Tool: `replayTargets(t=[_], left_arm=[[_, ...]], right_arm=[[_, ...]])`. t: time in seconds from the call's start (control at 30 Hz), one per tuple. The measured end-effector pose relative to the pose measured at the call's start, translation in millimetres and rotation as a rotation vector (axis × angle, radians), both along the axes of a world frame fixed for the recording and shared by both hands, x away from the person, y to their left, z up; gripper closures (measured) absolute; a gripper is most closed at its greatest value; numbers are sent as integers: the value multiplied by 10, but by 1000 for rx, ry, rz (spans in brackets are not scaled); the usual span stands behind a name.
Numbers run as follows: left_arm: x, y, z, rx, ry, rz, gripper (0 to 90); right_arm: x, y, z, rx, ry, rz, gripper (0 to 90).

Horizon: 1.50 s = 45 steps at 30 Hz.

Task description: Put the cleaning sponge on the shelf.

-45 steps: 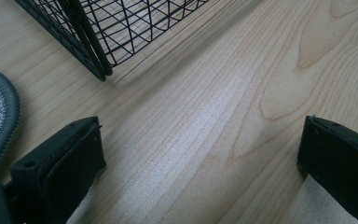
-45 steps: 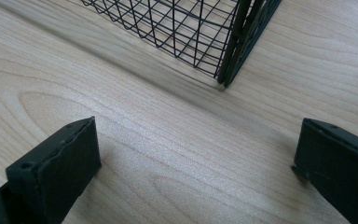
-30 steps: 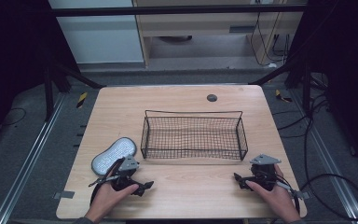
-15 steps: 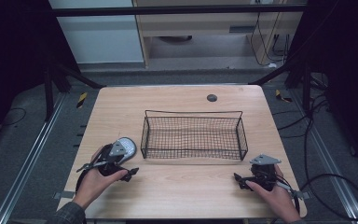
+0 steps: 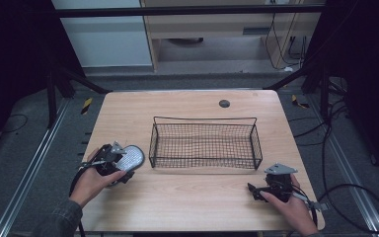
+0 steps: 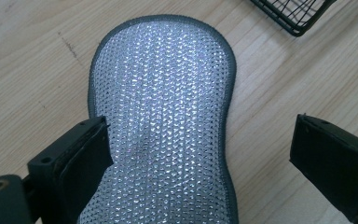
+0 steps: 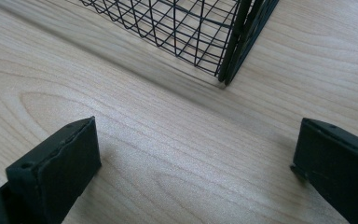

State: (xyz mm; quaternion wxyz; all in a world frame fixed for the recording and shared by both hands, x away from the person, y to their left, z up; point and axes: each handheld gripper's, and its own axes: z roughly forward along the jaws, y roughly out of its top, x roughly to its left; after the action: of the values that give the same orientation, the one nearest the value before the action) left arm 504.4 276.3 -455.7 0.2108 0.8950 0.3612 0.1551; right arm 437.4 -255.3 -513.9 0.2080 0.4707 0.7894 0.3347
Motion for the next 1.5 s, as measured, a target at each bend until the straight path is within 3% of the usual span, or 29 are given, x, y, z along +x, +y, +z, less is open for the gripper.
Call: replayTargets(t=[0.1,0.37,0.53,0.77,1.27,1.5], left_arm=[[66,16,14,31,31,6,35],[216,69,44,58,82,30,49],[320,99,7,76,116,49,43],[371,83,-64,100,163,35,46],[437,81,-163,101,202,39,33],[479,127,-210,77,229,61,33]], right_arm=[[-1,1,0,1,1,0,7],[-5,3,4,6,5,-3,7],[-5,4,3,5,5,-3,7],[-5,3,2,4,4,-3,7],[-9,7,2,5,5,-2,6],[-11,7,1,4,5,-1,6]])
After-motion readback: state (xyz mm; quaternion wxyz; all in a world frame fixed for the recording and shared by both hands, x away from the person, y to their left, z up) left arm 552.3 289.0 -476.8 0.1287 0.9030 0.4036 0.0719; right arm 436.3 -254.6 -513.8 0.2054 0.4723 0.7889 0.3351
